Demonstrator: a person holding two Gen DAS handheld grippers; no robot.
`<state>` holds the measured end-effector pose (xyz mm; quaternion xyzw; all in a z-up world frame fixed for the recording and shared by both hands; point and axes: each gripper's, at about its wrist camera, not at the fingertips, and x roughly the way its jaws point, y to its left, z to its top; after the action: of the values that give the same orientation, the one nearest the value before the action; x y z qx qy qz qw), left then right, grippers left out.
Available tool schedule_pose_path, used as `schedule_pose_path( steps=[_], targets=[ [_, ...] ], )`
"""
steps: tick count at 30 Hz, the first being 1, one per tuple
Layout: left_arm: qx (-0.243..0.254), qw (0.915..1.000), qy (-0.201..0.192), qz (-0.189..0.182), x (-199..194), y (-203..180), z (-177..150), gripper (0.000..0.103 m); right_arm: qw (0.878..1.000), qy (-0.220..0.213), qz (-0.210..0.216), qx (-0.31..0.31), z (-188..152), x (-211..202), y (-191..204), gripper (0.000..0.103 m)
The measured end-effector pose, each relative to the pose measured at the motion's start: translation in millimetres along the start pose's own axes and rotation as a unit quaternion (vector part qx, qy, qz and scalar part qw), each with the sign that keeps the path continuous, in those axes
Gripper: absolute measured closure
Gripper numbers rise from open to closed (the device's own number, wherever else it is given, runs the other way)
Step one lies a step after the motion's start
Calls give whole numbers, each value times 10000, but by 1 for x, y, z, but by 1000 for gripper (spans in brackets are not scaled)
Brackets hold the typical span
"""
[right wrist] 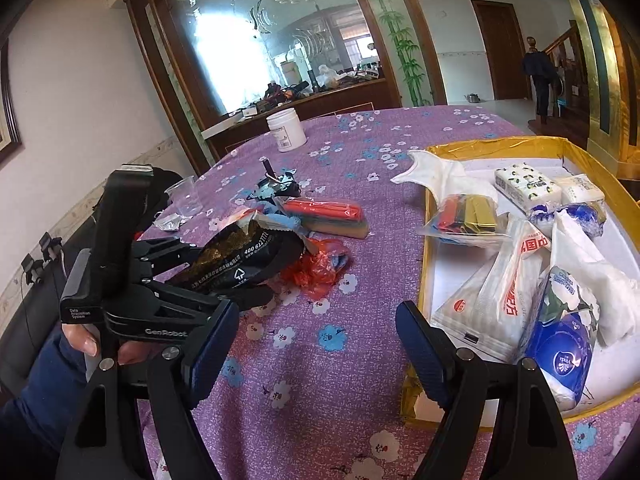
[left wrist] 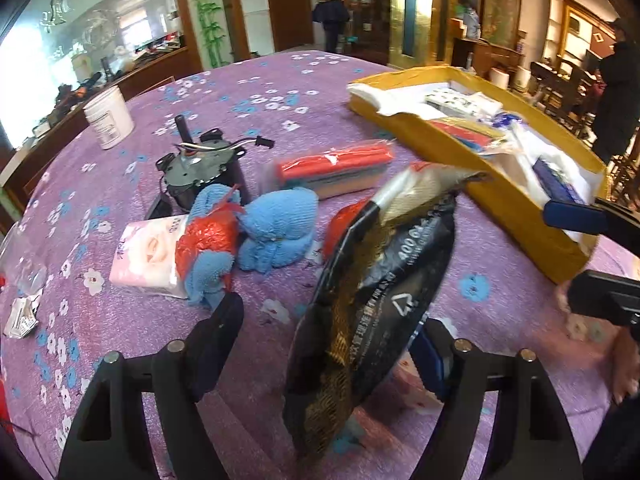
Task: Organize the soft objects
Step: 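Grasp the black snack bag with the left gripper while the right gripper grasps the red plastic bag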
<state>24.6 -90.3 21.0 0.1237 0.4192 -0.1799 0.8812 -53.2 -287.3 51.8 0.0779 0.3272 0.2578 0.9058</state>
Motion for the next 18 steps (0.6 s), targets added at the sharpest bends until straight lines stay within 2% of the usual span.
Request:
schedule_pose_path(
  steps=[1,2,5,9,12,15,18],
  targets=[
    [48,9999,112,-52,3,-2,-1,64,10000,5,-11,-12,0,0,1,19],
    [26,9998,195,-72,5,-2,-1,76,10000,14,-52,-27,0,1,2,19],
    [-127,9998,35,-174,-4,8,-2,76,9998,121,-85,-129,2,6,7,19],
    [-501,9969,-418,-428,-26,24,0,76,9990,317,-110,-278,13,19,22,19],
    [-822,9923,-709,-594,-39,37,1,76,9964,600,-330,-504,31,41,35,18],
    [-1149,9887,-872,-408,-45,50,1,76,9934,835,-515,-594,45,70,37,17],
    [-1496,9837,-990,-94,-47,62,0,76,9885,1082,-882,-585,51,102,34,17]
  ],
)
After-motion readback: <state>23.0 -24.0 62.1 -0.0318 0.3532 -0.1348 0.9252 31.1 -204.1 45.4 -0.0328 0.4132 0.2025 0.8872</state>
